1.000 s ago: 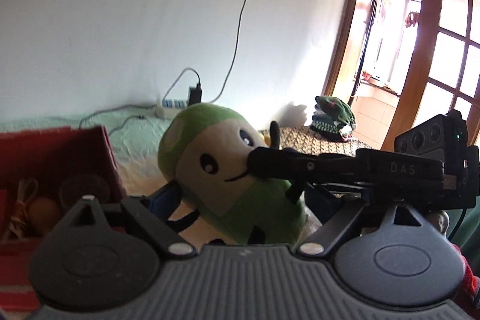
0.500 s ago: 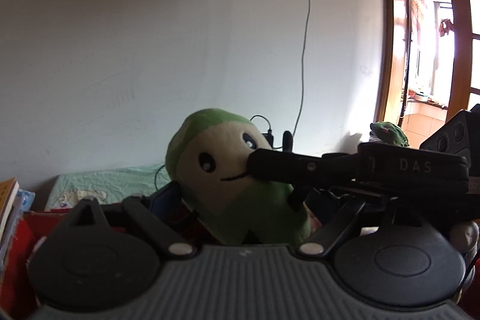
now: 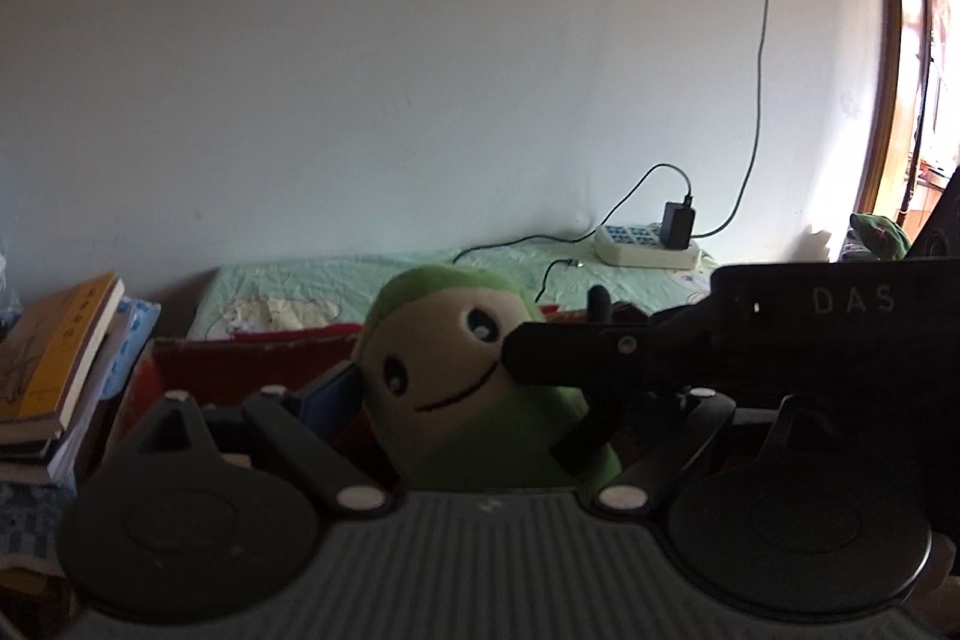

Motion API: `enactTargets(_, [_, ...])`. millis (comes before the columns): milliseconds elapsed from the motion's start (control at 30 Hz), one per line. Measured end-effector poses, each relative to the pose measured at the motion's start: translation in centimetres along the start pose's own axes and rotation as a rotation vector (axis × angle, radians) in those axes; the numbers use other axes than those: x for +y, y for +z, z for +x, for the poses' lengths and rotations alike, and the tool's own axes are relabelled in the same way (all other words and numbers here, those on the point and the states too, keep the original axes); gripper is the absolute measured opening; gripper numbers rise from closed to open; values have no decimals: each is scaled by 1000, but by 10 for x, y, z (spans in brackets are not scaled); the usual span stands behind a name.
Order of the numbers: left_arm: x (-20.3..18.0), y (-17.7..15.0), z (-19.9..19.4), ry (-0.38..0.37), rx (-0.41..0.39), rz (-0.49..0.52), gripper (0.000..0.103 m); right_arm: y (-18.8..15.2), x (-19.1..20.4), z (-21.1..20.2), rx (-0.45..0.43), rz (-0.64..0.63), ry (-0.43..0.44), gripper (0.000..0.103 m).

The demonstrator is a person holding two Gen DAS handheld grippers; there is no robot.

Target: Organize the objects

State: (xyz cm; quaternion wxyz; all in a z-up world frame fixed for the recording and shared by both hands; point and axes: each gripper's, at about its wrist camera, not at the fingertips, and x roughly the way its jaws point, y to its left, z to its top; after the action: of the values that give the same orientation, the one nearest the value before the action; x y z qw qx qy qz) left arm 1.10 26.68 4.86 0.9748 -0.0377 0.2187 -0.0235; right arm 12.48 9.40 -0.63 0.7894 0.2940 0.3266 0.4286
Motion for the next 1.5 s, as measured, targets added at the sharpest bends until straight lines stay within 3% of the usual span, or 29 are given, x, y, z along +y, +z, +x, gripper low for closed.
enactTargets(67, [6,-1,2,-2,36,-18,87,-4,-2,10,9,42,-27,48])
enactTargets(367, [17,0,-1,103,40,-4,91,-7,-4,31,-3,104,-31,47])
enactTargets(467, [20,0,-2,101,47,-14,92,-8,-4,32,0,114,-36,48])
enactTargets(633, [20,1,-3,130,35,-15,93,-2,-3,23,-35,47,-75,48])
enactTargets(867, [42,4,-19,81,-33,-148,93,-1,-7,1,-77,-33,-124,46])
enactTargets(967, [47,3,-22,81,-48,-184,93,-6,-5,0,-74,-95,-138,38])
enactTargets(1233, [33,2,-9,218,-17,-149,92,-17,11,24,21,-318,-250,38])
enactTargets(1500, [29,4,-8,292,-14,-134,93,-20,8,48,159,-253,-175,39])
